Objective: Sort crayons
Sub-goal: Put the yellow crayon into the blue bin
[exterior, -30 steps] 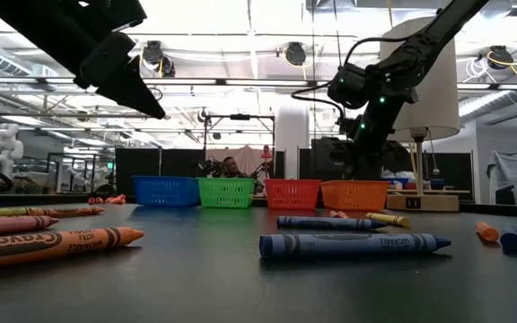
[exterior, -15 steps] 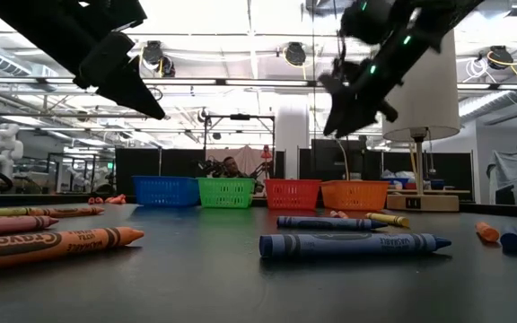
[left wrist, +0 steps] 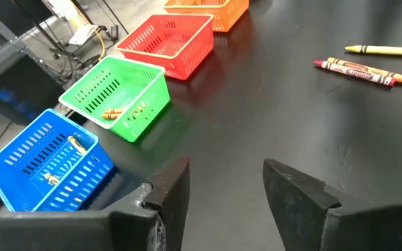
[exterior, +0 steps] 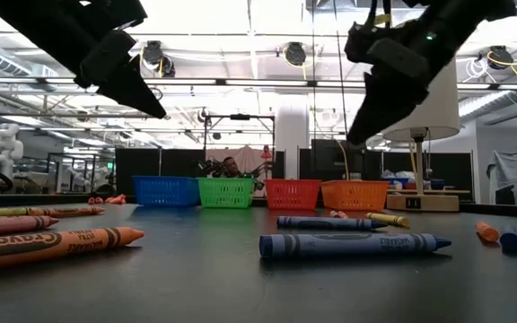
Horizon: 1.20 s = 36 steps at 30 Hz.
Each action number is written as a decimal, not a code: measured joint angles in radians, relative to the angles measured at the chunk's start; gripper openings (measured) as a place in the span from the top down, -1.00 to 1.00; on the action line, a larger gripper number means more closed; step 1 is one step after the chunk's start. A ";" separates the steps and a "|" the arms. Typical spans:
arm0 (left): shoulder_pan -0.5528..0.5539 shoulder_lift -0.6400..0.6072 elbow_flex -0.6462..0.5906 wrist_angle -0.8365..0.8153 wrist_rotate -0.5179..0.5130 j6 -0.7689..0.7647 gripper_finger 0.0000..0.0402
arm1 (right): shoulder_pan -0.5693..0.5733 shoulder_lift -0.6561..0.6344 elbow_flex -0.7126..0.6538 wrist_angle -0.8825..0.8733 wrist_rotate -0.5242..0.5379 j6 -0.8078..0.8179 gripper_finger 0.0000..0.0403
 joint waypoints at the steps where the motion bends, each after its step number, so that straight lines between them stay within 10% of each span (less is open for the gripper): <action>1: 0.000 0.000 0.000 0.000 0.000 0.000 0.09 | 0.017 0.012 0.000 0.002 0.000 0.000 0.30; 11: 0.000 0.000 0.000 0.000 0.004 -0.001 0.09 | 0.079 0.051 0.000 -0.009 -0.127 0.131 0.30; 36: -0.068 0.000 0.000 0.034 0.039 -0.053 0.09 | 0.152 0.240 0.000 -0.025 -0.038 0.594 0.30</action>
